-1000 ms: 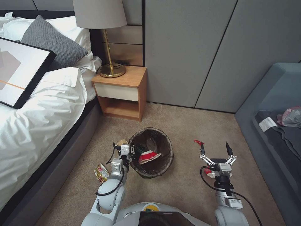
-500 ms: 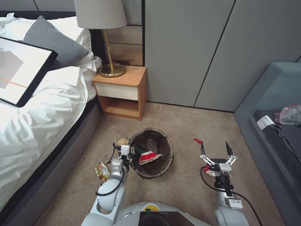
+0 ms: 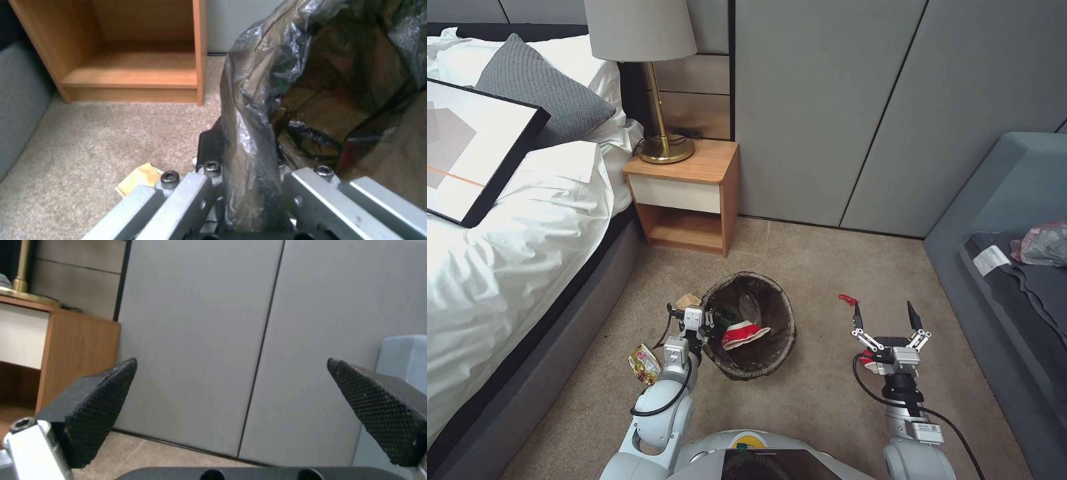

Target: Pick up the trash bin, then pick up the garbage from the floor and place it into the trash bin.

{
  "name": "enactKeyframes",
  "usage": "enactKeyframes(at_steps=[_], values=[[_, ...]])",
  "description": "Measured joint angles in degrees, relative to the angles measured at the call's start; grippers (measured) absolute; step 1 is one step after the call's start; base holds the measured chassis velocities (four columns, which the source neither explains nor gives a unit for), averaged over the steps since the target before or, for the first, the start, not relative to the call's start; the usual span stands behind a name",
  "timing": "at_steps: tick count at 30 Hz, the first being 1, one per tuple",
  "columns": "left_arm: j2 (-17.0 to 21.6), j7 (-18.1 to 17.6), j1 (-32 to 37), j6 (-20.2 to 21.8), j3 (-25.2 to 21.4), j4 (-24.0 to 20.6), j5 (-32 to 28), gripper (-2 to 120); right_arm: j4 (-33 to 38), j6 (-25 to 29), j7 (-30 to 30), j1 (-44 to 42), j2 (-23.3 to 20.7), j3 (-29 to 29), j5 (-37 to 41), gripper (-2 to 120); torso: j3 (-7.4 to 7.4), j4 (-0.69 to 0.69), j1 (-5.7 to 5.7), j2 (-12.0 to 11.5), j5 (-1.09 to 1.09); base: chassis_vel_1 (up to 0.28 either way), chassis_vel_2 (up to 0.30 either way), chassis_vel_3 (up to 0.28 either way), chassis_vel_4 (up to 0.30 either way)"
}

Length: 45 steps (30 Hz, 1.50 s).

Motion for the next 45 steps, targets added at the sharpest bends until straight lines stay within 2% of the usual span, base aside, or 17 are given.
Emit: enactKeyframes(at_steps=[15, 18, 19, 25, 26, 28, 29, 32, 34, 37, 40, 45], values=[[0.0, 0.0, 0.0, 0.0, 0.0, 0.0, 0.0, 0, 0.1, -1.2, 0.3, 0.1, -0.2, 0.0, 0.2, 100, 0.00, -0.01, 0.00, 0.0, 0.00, 0.000, 0.000, 0.000, 0.000], [0.0, 0.0, 0.0, 0.0, 0.0, 0.0, 0.0, 0, 1.1, -5.6, 1.5, 0.6, -1.0, 0.1, 1.4, 100, 0.00, 0.00, 0.00, 0.0, 0.00, 0.000, 0.000, 0.000, 0.000], [0.0, 0.0, 0.0, 0.0, 0.0, 0.0, 0.0, 0, 1.1, -5.6, 1.5, 0.6, -1.0, 0.1, 1.4, 100, 0.00, 0.00, 0.00, 0.0, 0.00, 0.000, 0.000, 0.000, 0.000], [0.0, 0.0, 0.0, 0.0, 0.0, 0.0, 0.0, 0, 3.4, -16.2, 4.6, 1.8, -2.9, 0.4, 4.2, 100, 0.00, 0.00, 0.00, 0.0, 0.00, 0.000, 0.000, 0.000, 0.000], [0.0, 0.0, 0.0, 0.0, 0.0, 0.0, 0.0, 0, 3.4, -16.2, 4.6, 1.8, -2.9, 0.4, 4.2, 100, 0.00, 0.00, 0.00, 0.0, 0.00, 0.000, 0.000, 0.000, 0.000], [0.0, 0.0, 0.0, 0.0, 0.0, 0.0, 0.0, 0, 4.4, -21.0, 6.0, 2.4, -3.6, 0.6, 5.5, 100, 0.00, 0.00, 0.00, 0.0, 0.00, 0.000, 0.000, 0.000, 0.000], [0.0, 0.0, 0.0, 0.0, 0.0, 0.0, 0.0, 0, 4.4, -21.0, 6.0, 2.4, -3.6, 0.6, 5.5, 100, 0.00, 0.00, 0.00, 0.0, 0.00, 0.000, 0.000, 0.000, 0.000], [0.0, 0.0, 0.0, 0.0, 0.0, 0.0, 0.0, 0, 5.8, -27.4, 7.9, 3.1, -4.8, 0.7, 7.2, 100, 0.00, 0.00, 0.00, 0.0, 0.00, 0.000, 0.000, 0.000, 0.000], [0.0, 0.0, 0.0, 0.0, 0.0, 0.0, 0.0, 0, 6.2, -28.8, 8.3, 3.3, -5.1, 0.8, 7.6, 100, 0.00, 0.00, 0.00, 0.0, 0.00, 0.000, 0.000, 0.000, 0.000], [0.0, 0.0, 0.0, 0.0, 0.0, 0.0, 0.0, 0, 7.5, -34.9, 10.0, 4.1, -6.1, 1.0, 9.2, 100, 0.00, 0.00, 0.00, 0.0, 0.00, 0.000, 0.000, 0.000, 0.000], [0.0, 0.0, 0.0, 0.0, 0.0, 0.0, 0.0, 0, 8.0, -37.4, 10.8, 4.4, -6.6, 1.1, 9.9, 100, 0.00, 0.00, 0.00, 0.0, 0.00, 0.000, 0.000, 0.000, 0.000], [0.0, 0.0, 0.0, 0.0, 0.0, 0.0, 0.0, 0, 8.2, -38.1, 11.0, 4.4, -6.7, 1.1, 10.0, 100, 0.00, 0.00, 0.00, 0.0, 0.00, 0.000, 0.000, 0.000, 0.000]])
